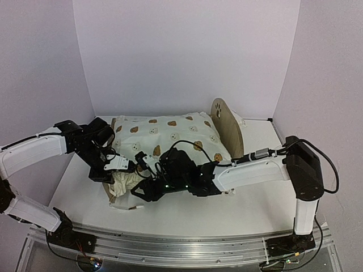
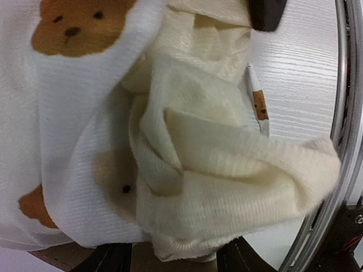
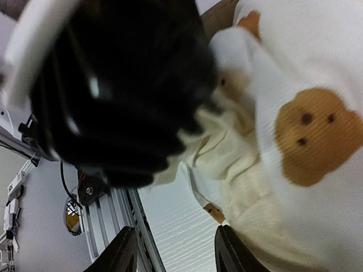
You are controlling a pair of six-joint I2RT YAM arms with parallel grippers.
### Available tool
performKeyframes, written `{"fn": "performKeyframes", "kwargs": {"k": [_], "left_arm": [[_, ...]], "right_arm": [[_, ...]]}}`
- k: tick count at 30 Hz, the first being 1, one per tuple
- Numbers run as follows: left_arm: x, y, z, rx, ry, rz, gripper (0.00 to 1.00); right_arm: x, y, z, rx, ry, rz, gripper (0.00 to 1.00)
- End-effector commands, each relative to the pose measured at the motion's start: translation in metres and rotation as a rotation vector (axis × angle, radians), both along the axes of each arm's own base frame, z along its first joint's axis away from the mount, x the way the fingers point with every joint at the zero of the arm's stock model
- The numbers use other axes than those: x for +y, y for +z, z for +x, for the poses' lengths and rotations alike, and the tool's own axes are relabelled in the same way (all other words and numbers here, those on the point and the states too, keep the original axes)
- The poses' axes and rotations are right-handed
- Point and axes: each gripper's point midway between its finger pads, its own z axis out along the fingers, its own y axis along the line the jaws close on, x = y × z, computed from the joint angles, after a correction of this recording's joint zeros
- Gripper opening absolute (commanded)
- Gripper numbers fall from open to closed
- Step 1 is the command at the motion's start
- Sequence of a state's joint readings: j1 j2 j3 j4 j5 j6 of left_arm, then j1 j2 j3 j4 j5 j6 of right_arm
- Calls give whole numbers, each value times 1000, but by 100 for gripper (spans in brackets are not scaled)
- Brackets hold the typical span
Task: Set up the pet bed
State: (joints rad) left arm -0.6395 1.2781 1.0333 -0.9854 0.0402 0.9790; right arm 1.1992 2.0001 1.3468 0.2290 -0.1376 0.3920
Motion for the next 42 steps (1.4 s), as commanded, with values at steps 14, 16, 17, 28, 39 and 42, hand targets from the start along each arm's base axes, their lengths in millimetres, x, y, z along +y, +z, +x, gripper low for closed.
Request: {"fn": "performKeyframes", "kwargs": {"k": [14,16,17,28,39,42], "left_arm": [[-57,128,76,-185,159,-315,0],[-60,141,87,-213,174,-333,0],[-60,147,91,-232,183,-336,0],[-62,168,109,-303,208,-374,0],[-13,132,102,-296,282,-213,0],[7,116,94,-261,320,-143,0]], "right_arm": [[26,63,14,-160,-7,143,43],[27,72,23,-175,-46,155,43],[26,73,30,-181,-76,155,43],[32,53,72,-148,-230,127,43],[50,9,76,-60,-239,87,45],[56,5,72,-24,-219,93,42]]}}
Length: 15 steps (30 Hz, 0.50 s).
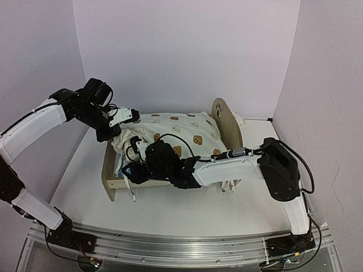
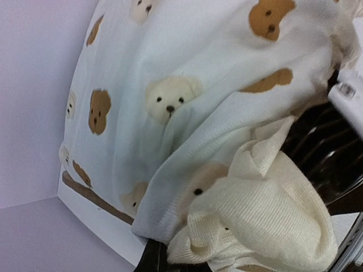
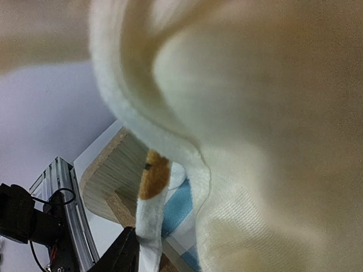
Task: Set up the pet bed
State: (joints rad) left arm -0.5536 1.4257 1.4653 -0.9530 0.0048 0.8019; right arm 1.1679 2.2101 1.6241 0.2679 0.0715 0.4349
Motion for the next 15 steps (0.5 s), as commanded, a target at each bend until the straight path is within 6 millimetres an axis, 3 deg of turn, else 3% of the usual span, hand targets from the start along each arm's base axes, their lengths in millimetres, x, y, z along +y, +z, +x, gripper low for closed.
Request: {"fn": "performKeyframes", "kwargs": {"k": [1,4,8,11,13,15], "left_arm": [[37,-7,-10,2,78,79,0],[42,-27,-25,47,71,86,0],[49,-69,-44,132,45,132,0],[51,-81,-50,170,45,141,1],[50,-77,-48,173,52,140,11],[49,-69,-48,170,47,137,28]], "right_arm": [[13,-5,-6,65,29,28,41],[14,-3,-10,73,51,33,41],[8,6,-24,84,113,38,41],[-4,8,-32,88,131,25,41],[-14,16,-37,82,142,22,41],[-23,13,-43,88,153,3,42]]}}
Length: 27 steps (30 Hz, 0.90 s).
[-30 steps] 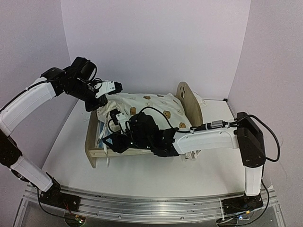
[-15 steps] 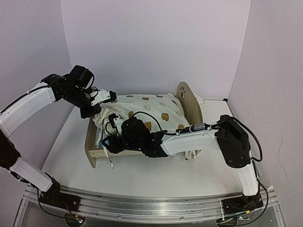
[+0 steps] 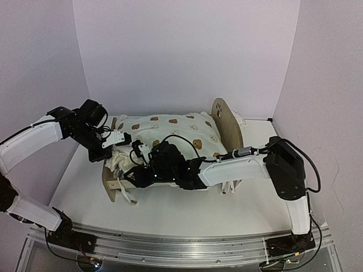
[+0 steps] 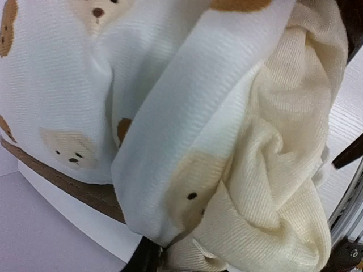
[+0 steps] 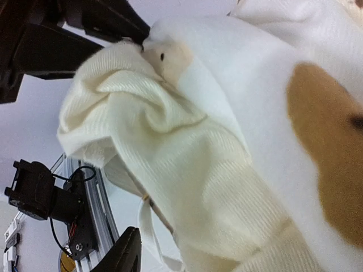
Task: Set up the pet bed
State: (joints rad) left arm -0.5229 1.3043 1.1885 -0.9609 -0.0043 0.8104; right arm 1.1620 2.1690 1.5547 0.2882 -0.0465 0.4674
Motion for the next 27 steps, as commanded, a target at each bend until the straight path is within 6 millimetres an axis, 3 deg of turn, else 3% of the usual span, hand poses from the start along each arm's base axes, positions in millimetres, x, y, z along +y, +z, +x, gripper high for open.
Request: {"fn": "performKeyframes", "kwargs": {"k": [1,3,6,9,12,14,16,18,19,22,27], "left_arm": [[10,2,-7,39,7,46,36],[14,7,-16,62,-26,72,54],[34,2,-41,142,-82,175,73],[55,-2,-60,187,-126,278,82],[61,12,-58,144,-139,307,83],[41,35,-61,150,-156,189,75],[12,52,-64,186,-152,37,61],[-16,52,-80,263,-173,-54,46],[-26,43,-91,313,-193,-60,45],[-46,20,-114,416,-260,-62,52],[-68,9,-69,234,-228,-93,76]], "right_arm": [[-22,15,-25,14,68,-23,42],[-32,15,-30,16,70,-38,43],[-45,13,-32,11,57,-59,43],[-53,14,-33,-7,50,-73,44],[-57,12,-32,-17,49,-94,44],[-60,7,-30,-17,33,-111,44],[-67,2,-24,-13,-17,-134,44],[-76,0,-15,-13,-82,-154,43],[-82,-2,-11,-10,-113,-162,44],[-99,-5,-5,-13,-177,-180,44],[-120,-5,-1,-26,-225,-197,45]]}}
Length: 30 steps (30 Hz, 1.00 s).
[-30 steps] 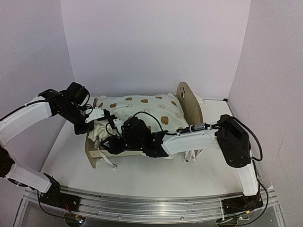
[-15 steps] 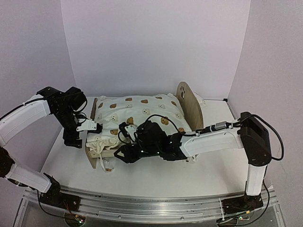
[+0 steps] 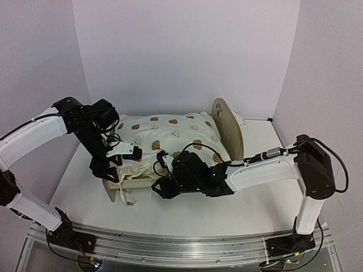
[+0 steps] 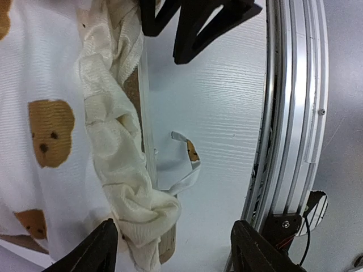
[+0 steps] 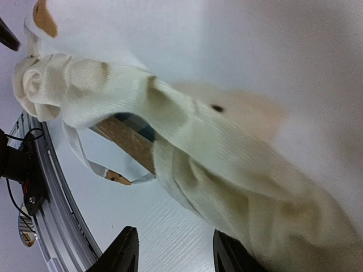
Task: Set up the pet bed
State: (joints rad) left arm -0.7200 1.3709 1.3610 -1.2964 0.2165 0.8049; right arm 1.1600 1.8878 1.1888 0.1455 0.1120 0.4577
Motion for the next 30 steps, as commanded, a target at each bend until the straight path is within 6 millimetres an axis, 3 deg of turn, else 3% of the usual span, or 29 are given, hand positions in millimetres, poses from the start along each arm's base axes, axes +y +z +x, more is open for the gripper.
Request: {"fn": "performKeyframes", "kwargs": {"k": [1,6,10,16,17,21,25,28,30], "left_arm": [[-16,-10,29,-81,58,-53,78],[-3,-63,43,-102,89,79,80],[0,-85,40,-82,99,97,79],[3,-110,30,-6,146,112,66],[3,-112,29,-2,154,115,59],[0,-107,29,19,175,106,30],[-4,-97,30,43,197,103,3],[-15,-76,35,47,213,62,0],[-28,-51,41,52,221,3,0]], "right_arm": [[-19,30,13,-50,-91,37,45],[-28,25,11,-44,-103,26,45],[-29,25,9,-44,-90,23,45],[-24,25,3,-45,-41,24,45],[-22,26,1,-46,-20,26,45],[-10,32,-16,-66,109,54,45],[0,35,-39,-232,252,36,45],[10,21,-49,-351,309,-11,44],[25,11,-54,-386,341,1,44]]}}
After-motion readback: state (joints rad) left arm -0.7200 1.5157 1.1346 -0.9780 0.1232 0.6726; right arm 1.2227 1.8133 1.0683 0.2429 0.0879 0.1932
